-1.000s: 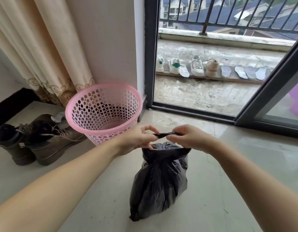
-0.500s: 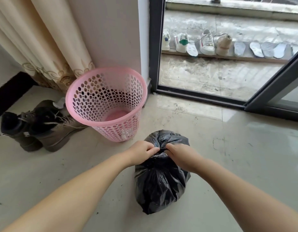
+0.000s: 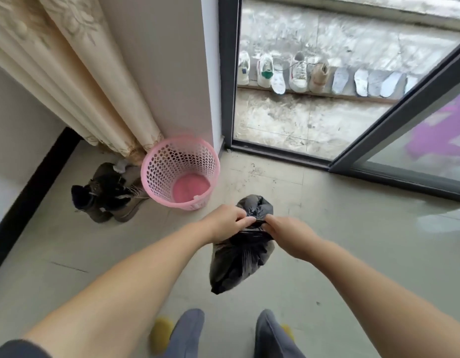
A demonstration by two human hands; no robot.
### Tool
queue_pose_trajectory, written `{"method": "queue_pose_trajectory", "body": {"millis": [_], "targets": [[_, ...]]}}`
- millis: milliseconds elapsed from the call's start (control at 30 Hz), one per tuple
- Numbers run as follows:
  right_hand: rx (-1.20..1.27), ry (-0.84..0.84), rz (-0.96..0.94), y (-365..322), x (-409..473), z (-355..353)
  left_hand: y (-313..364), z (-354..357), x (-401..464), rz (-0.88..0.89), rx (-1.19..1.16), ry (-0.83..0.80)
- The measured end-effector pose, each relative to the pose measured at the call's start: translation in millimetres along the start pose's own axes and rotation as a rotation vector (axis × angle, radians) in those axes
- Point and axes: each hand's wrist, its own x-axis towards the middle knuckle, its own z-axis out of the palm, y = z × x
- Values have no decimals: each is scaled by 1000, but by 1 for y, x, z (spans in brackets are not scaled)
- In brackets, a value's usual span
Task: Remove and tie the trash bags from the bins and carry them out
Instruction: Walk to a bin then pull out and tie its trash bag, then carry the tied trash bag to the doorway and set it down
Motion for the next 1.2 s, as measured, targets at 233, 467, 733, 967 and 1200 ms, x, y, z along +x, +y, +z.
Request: {"method": "queue_pose_trajectory", "body": {"millis": [233, 467, 733, 967, 1200], "targets": [[2, 64, -49, -69, -99, -151, 115, -118, -110, 11, 45, 41], [-53, 153, -71, -96, -179, -228, 200, -170, -169, 50, 124, 111], [-30, 252, 67, -102, -238, -250, 241, -177, -179, 192, 184, 78], [175, 395, 335, -124, -301, -214, 275, -154, -192, 414, 367, -115], [347, 515, 712, -145, -410, -145, 344, -77, -231, 725, 571, -335]]}}
